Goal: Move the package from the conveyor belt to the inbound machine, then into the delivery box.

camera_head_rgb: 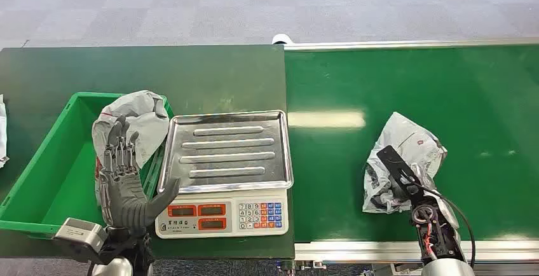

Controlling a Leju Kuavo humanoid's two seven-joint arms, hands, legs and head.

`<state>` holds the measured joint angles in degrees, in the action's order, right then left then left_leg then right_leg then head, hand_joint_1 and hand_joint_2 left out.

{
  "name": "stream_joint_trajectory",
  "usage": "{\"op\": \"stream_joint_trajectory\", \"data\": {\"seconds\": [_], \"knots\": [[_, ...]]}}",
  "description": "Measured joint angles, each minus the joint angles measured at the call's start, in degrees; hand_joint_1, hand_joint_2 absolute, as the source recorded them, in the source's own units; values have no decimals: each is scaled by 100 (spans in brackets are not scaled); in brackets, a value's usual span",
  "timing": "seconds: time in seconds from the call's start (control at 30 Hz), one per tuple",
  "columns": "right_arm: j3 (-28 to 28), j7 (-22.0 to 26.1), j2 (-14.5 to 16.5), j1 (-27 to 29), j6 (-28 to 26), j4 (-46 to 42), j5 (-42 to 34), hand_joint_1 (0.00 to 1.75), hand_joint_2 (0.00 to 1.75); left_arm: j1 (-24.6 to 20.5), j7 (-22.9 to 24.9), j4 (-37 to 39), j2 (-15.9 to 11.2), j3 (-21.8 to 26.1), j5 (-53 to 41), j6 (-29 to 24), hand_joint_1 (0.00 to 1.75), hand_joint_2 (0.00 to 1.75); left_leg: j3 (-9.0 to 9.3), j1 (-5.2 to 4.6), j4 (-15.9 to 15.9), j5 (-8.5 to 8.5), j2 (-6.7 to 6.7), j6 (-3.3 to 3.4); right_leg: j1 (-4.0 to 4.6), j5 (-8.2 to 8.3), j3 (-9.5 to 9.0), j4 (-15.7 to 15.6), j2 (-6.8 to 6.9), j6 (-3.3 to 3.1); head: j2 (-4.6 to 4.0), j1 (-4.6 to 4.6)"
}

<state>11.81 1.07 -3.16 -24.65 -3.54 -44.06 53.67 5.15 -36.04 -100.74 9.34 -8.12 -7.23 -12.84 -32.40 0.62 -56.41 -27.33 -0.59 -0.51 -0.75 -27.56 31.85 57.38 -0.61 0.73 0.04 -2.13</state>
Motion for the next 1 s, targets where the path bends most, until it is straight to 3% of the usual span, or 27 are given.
{"op": "stream_joint_trajectory", "data": {"seconds": [0.1,0.23,0.37,0.53,0.63,0.77,1.0], "knots": [[-220,327,99,299,-77,-687,-114,175,175,57,-40,-16,26,30,19,-26,0,175,-3,0,0,-1,-1,0,0,-1,4,0,0,0,0,-2],[-882,548,231,717,-655,-2046,-145,175,175,121,-122,-37,92,87,125,-15,0,175,-7,0,1,-1,2,-1,0,-2,10,0,0,0,0,-1],[-1500,680,305,822,-1199,-2866,-69,175,175,118,-147,-36,147,102,171,10,0,175,-4,0,1,0,8,-1,0,-1,9,0,-1,0,0,-1],[-2135,772,408,828,-1408,-3510,123,175,175,93,-149,-27,192,104,189,22,0,175,-4,0,1,1,5,-1,-1,-1,8,0,-1,0,0,-1],[-2441,999,438,806,-1349,-3715,322,175,175,42,-123,-4,200,99,250,126,0,175,-5,0,1,1,3,-1,0,-1,8,0,-1,0,0,0],[-3226,1523,476,597,-833,-3686,665,175,175,-257,-39,217,199,25,394,364,0,175,-3,1,1,1,11,-2,1,-1,8,0,-3,-1,0,-2],[-4356,1729,606,253,-514,-2908,627,175,175,-541,-21,543,193,-78,478,416,0,175,-4,2,1,3,3,-3,2,-1,6,3,1,-1,0,1]]}}
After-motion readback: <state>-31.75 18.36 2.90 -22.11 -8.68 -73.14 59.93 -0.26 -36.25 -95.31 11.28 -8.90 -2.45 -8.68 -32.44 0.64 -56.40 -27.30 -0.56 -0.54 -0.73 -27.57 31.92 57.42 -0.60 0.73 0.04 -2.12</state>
